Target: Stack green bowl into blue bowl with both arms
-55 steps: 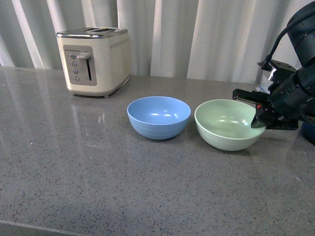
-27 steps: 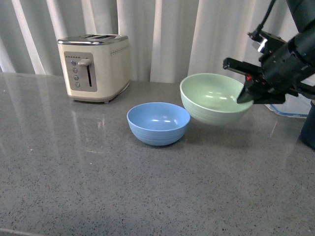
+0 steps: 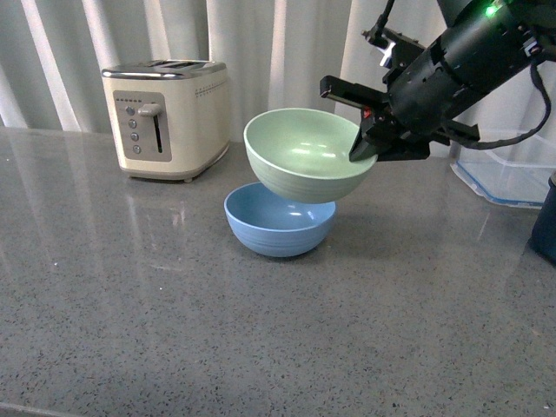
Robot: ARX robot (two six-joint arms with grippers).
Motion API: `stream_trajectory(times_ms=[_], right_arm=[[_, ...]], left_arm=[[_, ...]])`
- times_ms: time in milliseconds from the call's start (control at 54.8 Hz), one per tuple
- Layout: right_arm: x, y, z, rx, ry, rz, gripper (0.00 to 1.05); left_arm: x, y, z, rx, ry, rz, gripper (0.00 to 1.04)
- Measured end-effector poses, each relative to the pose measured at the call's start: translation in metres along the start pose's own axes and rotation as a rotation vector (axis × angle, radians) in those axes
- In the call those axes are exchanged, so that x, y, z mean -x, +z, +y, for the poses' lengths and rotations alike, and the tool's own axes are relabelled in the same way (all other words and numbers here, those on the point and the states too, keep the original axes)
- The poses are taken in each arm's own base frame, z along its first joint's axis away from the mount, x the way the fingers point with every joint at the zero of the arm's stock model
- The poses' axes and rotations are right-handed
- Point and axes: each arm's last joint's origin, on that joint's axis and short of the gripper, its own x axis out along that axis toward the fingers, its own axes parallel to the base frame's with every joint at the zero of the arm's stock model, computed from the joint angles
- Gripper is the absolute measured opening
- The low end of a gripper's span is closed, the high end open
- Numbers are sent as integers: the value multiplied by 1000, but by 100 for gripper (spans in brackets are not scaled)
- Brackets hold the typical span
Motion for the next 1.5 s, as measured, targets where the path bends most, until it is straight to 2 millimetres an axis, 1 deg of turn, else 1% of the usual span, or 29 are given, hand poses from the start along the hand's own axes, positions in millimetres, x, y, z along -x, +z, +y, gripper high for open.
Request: stream_trajectory(times_ms=[91,237,639,949,1041,1059,1077,1241,1260,1278,1314,1333,1369,1387,1424,1479,1497], right_arm=[[-10,-2,3,8,11,19,1],[-20,-1,5,14,24,30,1],[-36,3,12,37,57,43,1],[-53,1,10,46,59,61,1],[-55,1,9,47,56,62,18],[-55,1,9,46,55,62,20],[-55,2,9,45,55,61,25],[-54,2,6,39,56,56,48],[-54,1,5,38,58,55,52],[-53,1,4,37,58,55,53],[-52,-2,2,31,58,58,60],[-50,-3,1,27,59,58,66],[-46,-5,-2,22,57,54,73],[-41,-7,-4,20,55,47,78],[-34,-7,-6,17,54,32,85],[-18,-7,-11,10,49,2,95],[-9,-7,-13,8,44,-18,97]], left_arm=[[0,0,0,0,0,0,98],[0,0,0,0,0,0,98],[0,0,0,0,0,0,98],[0,0,0,0,0,0,98],[0,0,0,0,0,0,98],[0,0,0,0,0,0,98],[0,0,0,0,0,0,98],[0,0,0,0,0,0,98],[0,0,0,0,0,0,98],[0,0,0,0,0,0,98],[0,0,0,0,0,0,98],[0,0,0,0,0,0,98],[0,0,0,0,0,0,98],[0,0,0,0,0,0,98],[0,0,0,0,0,0,98],[0,0,0,0,0,0,98],[0,0,0,0,0,0,98]])
